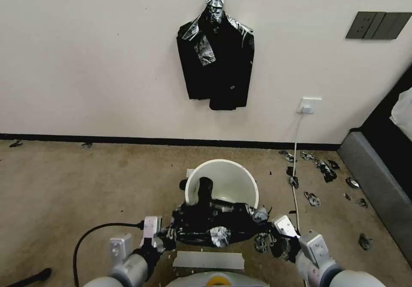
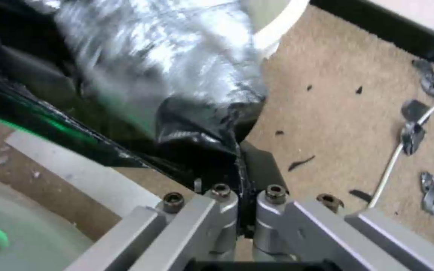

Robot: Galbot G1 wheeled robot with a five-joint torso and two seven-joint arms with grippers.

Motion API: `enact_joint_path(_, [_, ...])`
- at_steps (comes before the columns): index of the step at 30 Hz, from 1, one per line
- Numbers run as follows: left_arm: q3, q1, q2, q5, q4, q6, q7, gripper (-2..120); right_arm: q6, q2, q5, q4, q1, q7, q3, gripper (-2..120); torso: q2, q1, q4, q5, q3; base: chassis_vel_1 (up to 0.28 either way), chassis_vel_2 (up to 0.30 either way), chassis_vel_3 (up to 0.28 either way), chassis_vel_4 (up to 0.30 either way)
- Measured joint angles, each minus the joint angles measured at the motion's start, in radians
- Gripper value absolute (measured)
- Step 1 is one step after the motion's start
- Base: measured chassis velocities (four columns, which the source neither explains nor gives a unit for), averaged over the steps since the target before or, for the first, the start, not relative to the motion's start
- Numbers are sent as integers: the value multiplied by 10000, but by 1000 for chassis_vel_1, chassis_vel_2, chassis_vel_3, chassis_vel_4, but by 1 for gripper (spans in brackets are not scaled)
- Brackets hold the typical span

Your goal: Place a trash bag onto the trash bin.

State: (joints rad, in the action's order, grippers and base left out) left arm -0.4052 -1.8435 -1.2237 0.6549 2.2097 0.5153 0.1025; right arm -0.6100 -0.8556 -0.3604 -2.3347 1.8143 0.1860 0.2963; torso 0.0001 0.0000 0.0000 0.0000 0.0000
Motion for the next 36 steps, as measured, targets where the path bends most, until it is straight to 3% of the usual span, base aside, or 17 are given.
enact_joint_path(12, [206,954,-275,-209,-1415,-761,-493,0,245,-291,315,682,-506,-244,-29,0,0,0,0,0,0,0,0,0,0])
enact_joint_path(21, [206,1139,-201,-211,-1674,-1109,-699,0,336,-390,577,888,-606,-333,-25,0,0,0,0,0,0,0,0,0,0])
enact_joint_path(23, [192,1083,-171,-266,-1635,-1124,-718,11,337,-392,755,871,-570,-365,-1,4,0,0,1,0,0,0,0,0,0])
enact_joint_path(25, [187,1058,-147,-285,-1588,-1125,-724,13,336,-387,823,824,-532,-383,9,7,0,0,0,0,1,0,0,0,0])
enact_joint_path(27, [154,977,-62,-365,-1466,-1125,-727,23,336,-349,943,712,-433,-431,28,18,0,1,0,-1,0,0,0,0,0])
enact_joint_path(29, [136,934,-28,-430,-1427,-1124,-729,27,336,-332,991,677,-395,-448,31,22,0,1,0,0,0,0,0,0,0])
enact_joint_path(36, [-122,553,127,-1231,-1113,-1303,-1023,57,357,-96,1412,214,14,-618,150,50,0,0,0,-1,0,0,0,0,0])
